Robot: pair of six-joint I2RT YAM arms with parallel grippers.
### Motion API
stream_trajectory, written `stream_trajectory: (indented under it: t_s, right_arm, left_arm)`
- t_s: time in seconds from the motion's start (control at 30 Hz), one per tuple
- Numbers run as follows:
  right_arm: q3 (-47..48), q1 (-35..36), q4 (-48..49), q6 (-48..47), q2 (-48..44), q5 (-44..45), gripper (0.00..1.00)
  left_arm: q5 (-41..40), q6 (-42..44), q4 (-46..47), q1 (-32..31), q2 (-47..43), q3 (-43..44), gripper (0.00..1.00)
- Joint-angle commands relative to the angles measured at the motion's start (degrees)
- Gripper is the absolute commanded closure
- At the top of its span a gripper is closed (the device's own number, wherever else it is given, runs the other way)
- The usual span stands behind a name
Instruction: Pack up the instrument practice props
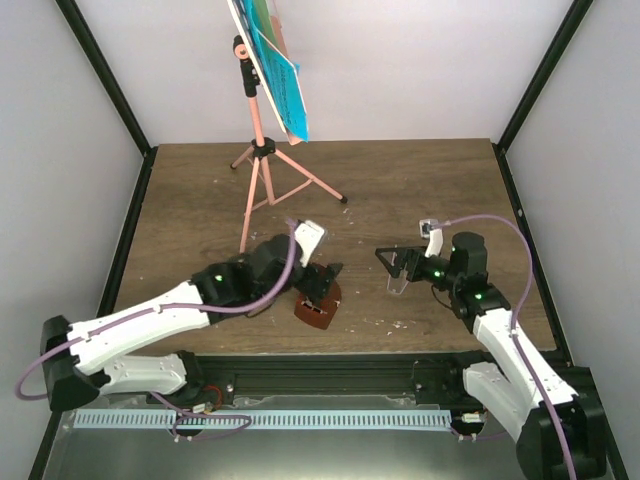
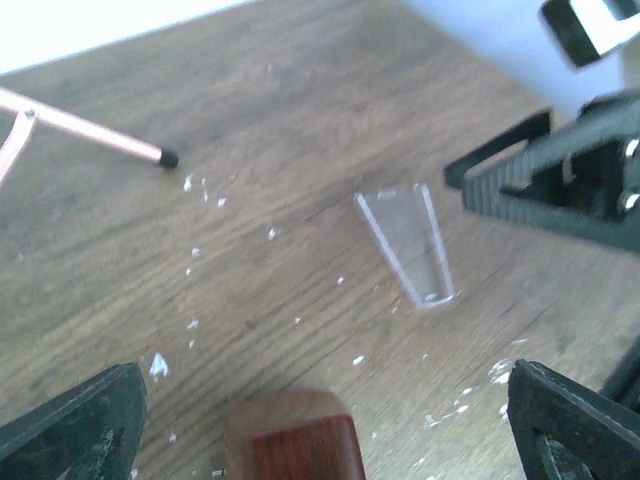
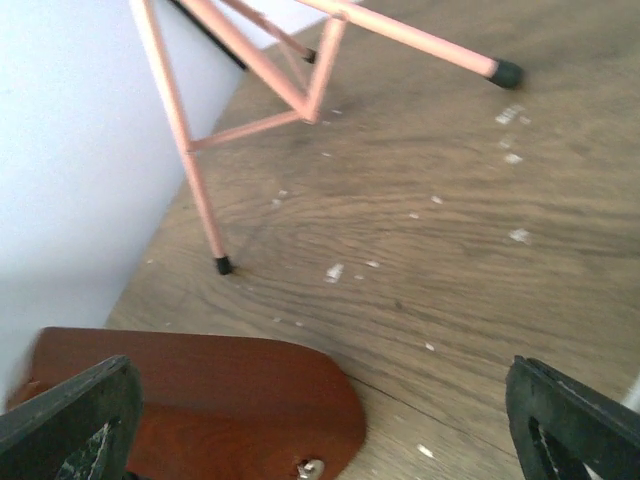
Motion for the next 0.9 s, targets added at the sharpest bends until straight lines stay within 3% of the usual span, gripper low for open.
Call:
stream_trajectory:
  t_s: [0.0,0.07,0.17,0.33,0.5,0.63,0.87]
  right_arm:
    - [3.79,3.05,4.96,-3.13,-2.64,-5.95,0.00]
    - [3.75,4.85,7.77,-4.19,-3.48,-7.59,0.00]
    - [4.11,8.87,10.07,-6.49,-5.02,-6.46,0.00]
    - [4.97,18.27,11.46,-10.95,-7.17,0.54,0.00]
    - [8.18,25.68,10.79,-13.36,-4.64,8.74,0.00]
    - [9.05,29.99,13.09,-14.71,-1.12,11.24,0.00]
    - [5.71,36.18,24.11,-14.90,5.27,14.14,0.00]
  left_arm:
    - [9.85,2.23,-2.73,6.59,-4.63,5.86,0.00]
    - [14.88,4.03,-5.50,11.25,-6.43,6.78,0.00]
    - [14.13,8.91,-8.29,16.85,-9.69,5.94,0.00]
    - [20.69,8.49,-6.79,36.43,-15.49,1.29,0.00]
    - [21.40,8.90,-3.46,49.66,-19.50,-3.47,0.00]
    - [10.71,9.88,-1.78,50.14,-19.72,-7.59,0.00]
    - [9.97,9.95,-2.09,50.24,-20.54,-9.28,0.00]
